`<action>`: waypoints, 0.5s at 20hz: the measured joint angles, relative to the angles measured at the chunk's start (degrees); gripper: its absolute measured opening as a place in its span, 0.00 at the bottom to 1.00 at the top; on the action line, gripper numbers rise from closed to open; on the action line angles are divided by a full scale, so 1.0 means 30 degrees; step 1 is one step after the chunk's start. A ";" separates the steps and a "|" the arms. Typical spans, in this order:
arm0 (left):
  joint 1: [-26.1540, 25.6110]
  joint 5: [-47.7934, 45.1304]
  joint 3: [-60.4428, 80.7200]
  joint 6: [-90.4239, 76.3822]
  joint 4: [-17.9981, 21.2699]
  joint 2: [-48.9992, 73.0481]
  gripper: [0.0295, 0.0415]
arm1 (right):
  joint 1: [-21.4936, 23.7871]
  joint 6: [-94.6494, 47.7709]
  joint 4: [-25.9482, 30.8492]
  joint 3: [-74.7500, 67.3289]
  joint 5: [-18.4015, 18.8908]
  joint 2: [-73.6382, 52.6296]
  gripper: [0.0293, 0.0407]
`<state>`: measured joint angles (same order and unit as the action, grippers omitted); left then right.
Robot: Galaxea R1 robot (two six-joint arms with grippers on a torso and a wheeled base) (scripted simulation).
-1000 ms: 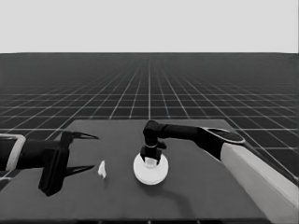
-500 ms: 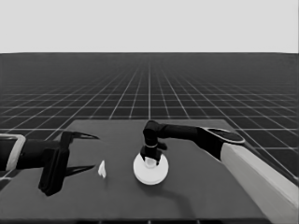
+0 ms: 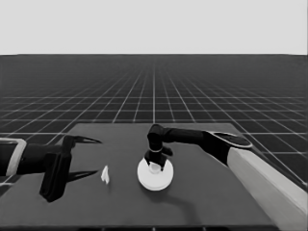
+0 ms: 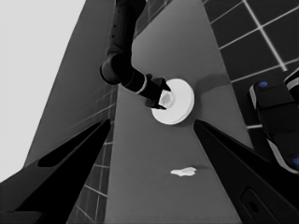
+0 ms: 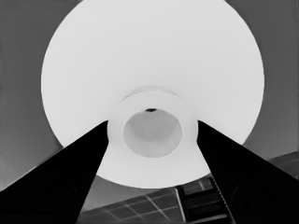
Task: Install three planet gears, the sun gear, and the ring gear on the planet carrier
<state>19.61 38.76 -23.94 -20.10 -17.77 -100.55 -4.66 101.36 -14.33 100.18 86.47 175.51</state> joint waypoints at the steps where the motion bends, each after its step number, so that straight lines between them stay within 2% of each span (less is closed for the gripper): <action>1: 0.0000 0.0000 0.0000 0.0000 0.0000 0.0000 0.75 | 0.0000 0.0167 0.0000 0.0000 0.0000 0.0000 0.49; 8: 0.0000 0.0000 0.0000 0.0000 0.0000 0.0000 0.75 | 0.0000 0.1333 0.0000 0.0000 0.0000 0.0000 0.49; 9: 0.0000 0.0000 0.0000 0.0000 0.0000 0.0000 0.75 | 0.0007 0.1433 0.0001 -0.0001 -0.0002 0.0002 0.71; 10: 0.0000 0.0000 0.0000 0.0000 0.0000 0.0000 0.75 | 0.0013 0.1491 0.0000 -0.0002 -0.0003 0.0003 0.78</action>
<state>19.61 38.76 -23.94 -20.10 -17.77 -100.55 -4.62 105.83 -14.33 100.17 86.46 175.52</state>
